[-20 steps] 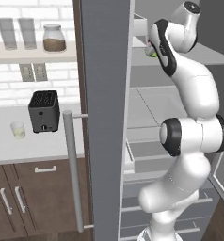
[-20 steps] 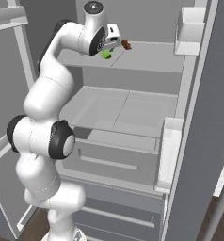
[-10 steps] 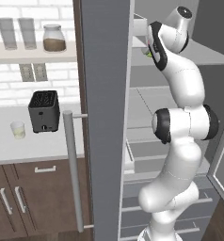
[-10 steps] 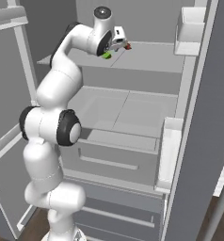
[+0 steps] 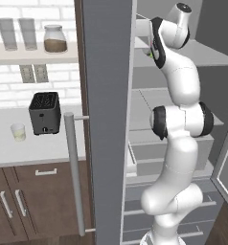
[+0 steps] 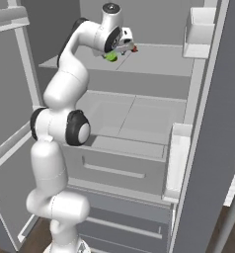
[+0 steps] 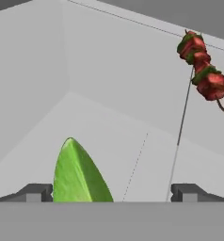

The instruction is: Grab a lemon wedge from the fridge and one ice cube from the ice bowl, and put them in the glass of lemonade.

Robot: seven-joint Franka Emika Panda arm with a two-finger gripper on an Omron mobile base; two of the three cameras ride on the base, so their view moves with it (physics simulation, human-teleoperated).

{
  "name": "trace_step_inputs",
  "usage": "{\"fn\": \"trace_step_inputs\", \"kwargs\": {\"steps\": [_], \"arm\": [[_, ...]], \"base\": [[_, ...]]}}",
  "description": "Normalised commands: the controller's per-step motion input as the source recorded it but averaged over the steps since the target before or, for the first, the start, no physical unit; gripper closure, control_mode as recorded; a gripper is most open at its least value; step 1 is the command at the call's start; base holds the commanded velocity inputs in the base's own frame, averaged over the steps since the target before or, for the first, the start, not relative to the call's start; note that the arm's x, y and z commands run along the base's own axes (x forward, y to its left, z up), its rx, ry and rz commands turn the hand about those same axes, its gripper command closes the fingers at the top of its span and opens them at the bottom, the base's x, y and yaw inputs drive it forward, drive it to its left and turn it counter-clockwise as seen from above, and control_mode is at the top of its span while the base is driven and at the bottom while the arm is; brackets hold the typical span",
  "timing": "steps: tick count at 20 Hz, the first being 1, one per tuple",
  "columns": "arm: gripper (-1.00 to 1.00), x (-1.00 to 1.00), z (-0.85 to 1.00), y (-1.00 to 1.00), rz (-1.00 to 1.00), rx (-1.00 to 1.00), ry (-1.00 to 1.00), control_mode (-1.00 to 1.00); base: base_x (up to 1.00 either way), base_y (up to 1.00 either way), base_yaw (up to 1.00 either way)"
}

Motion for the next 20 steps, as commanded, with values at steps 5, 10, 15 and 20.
{"fn": "trace_step_inputs", "kwargs": {"steps": [5,10,15,20], "arm": [[-1.00,-0.19,-0.13,0.00,0.00,0.00,0.03,-1.00],[-1.00,-0.29,-0.29,0.01,0.01,0.00,0.01,-1.00],[-1.00,-0.01,-0.25,0.17,0.01,0.00,0.00,-1.00],[-1.00,0.13,0.04,0.08,0.04,0.00,0.00,-1.00]], "base": [[0.00,0.00,0.00],[0.00,0.00,0.00],[0.00,0.00,0.00],[0.00,0.00,0.00]]}}
